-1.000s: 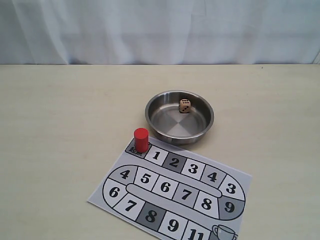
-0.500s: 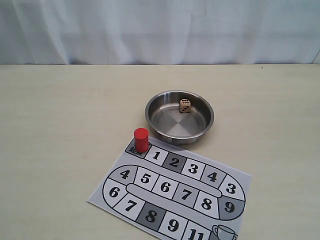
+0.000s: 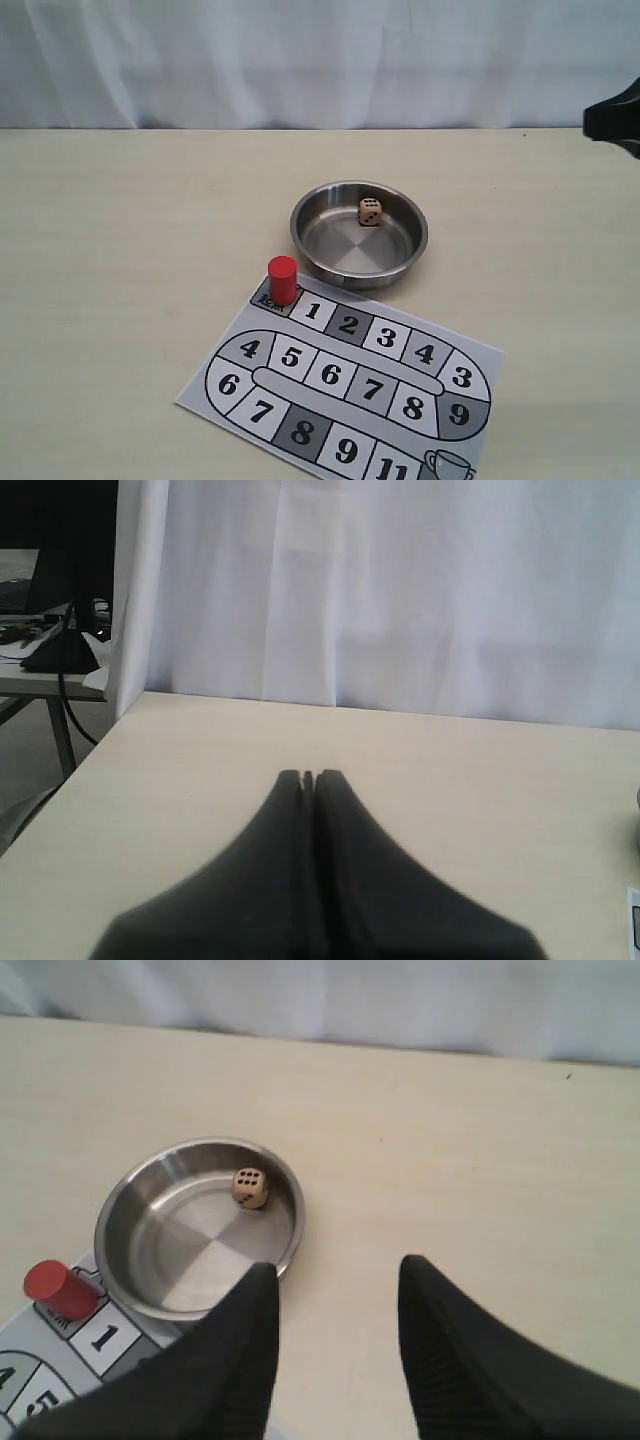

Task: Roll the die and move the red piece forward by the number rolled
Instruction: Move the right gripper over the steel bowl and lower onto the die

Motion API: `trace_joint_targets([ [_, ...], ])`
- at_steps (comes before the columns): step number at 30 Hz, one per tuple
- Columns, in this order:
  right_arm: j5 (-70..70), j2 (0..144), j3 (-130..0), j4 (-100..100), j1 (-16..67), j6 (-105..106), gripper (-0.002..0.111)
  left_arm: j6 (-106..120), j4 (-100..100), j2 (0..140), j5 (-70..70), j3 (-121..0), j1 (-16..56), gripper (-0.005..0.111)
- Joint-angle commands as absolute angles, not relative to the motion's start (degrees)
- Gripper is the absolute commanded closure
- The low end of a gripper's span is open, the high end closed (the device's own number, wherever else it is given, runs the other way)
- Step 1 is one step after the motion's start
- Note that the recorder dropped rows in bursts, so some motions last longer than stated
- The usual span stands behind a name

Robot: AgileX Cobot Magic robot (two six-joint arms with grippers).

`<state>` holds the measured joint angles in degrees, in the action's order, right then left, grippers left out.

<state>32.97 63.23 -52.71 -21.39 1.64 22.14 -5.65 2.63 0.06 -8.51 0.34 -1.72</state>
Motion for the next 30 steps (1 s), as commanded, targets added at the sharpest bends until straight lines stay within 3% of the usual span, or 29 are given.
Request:
trace_joint_targets([
  [1, 35.87, 68.73, -55.06, -23.51, 1.46, 24.86, 0.07, -5.76, 2.56, 0.0, -8.14, 0.0, -1.36, 0.107],
  [19, 37.14, 91.32, -69.62, -15.31, 18.26, 10.27, 0.069, -5.76, 2.56, 0.0, -8.26, 0.0, -1.36, 0.107],
  [24, 37.14, 97.39, -74.46, -15.51, 19.48, 8.84, 0.059, -5.76, 2.56, 0.0, -8.26, 0.0, -1.36, 0.107],
  [30, 32.25, 103.87, -78.25, -15.56, 19.48, 7.68, 0.059, -5.76, 2.56, 0.0, -8.26, 0.0, -1.36, 0.107],
])
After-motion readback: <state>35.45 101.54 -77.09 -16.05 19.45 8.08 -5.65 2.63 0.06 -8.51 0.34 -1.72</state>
